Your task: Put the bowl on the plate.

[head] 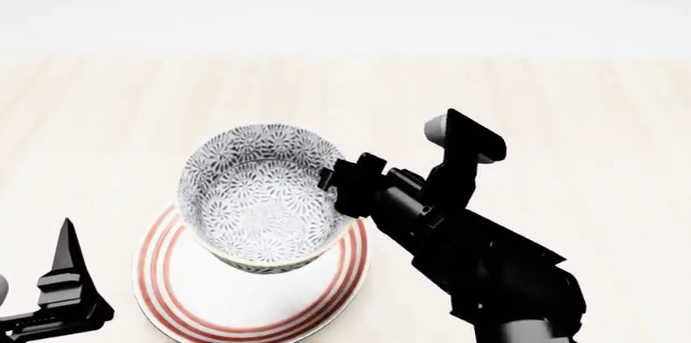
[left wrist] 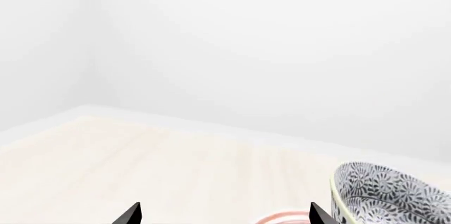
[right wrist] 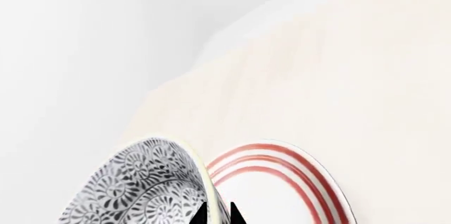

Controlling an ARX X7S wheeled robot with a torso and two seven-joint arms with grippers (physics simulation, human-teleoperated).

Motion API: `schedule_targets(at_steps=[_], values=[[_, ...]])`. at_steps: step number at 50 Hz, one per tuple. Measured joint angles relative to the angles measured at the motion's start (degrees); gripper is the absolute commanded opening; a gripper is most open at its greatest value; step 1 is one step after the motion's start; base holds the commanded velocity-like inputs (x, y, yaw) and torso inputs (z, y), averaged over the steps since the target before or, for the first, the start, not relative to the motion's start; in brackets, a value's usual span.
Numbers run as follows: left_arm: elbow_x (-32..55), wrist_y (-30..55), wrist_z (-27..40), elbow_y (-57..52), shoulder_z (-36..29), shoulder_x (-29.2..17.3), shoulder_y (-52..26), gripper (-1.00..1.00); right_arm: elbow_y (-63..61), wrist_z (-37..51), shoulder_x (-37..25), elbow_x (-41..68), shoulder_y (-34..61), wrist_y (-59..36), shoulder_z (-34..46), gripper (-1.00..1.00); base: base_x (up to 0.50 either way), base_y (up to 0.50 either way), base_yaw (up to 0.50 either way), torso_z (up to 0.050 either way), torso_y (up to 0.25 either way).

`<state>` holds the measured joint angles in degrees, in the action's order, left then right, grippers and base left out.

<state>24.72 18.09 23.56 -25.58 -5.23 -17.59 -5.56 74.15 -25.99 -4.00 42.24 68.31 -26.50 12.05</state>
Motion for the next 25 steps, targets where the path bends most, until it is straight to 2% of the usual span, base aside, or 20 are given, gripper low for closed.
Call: schedule_targets(at_steps=[5,12,17,25], values=[[0.1,-0.1,0.1,-0.1,0.0,-0.1,0.2,1.00,0.4,-2.1,1.2,-6.5,-0.2,-0.6,-6.0,-1.00,0.00,0.00,0.00,0.000,0.000],[0.7,-0.2,0.2,-0.6,0.5,-0.5,0.6,1.00,0.6,-3.6,2.1,-9.5,-0.8,-0.8,-9.0,-1.00,0.00,0.00,0.00,0.000,0.000],[1.3,-0.1,0.4,-1.3,0.9,-0.7,1.0,1.00,0.7,-4.2,2.5,-9.6,-1.2,-0.5,-9.4,-1.00,0.00,0.00,0.00,0.000,0.000],[2.3,0.0,0.7,-3.3,1.6,-1.2,2.1,1.00,0.8,-3.8,2.8,-5.7,-2.0,0.6,-5.8,-1.00,0.00,0.00,0.00,0.000,0.001]])
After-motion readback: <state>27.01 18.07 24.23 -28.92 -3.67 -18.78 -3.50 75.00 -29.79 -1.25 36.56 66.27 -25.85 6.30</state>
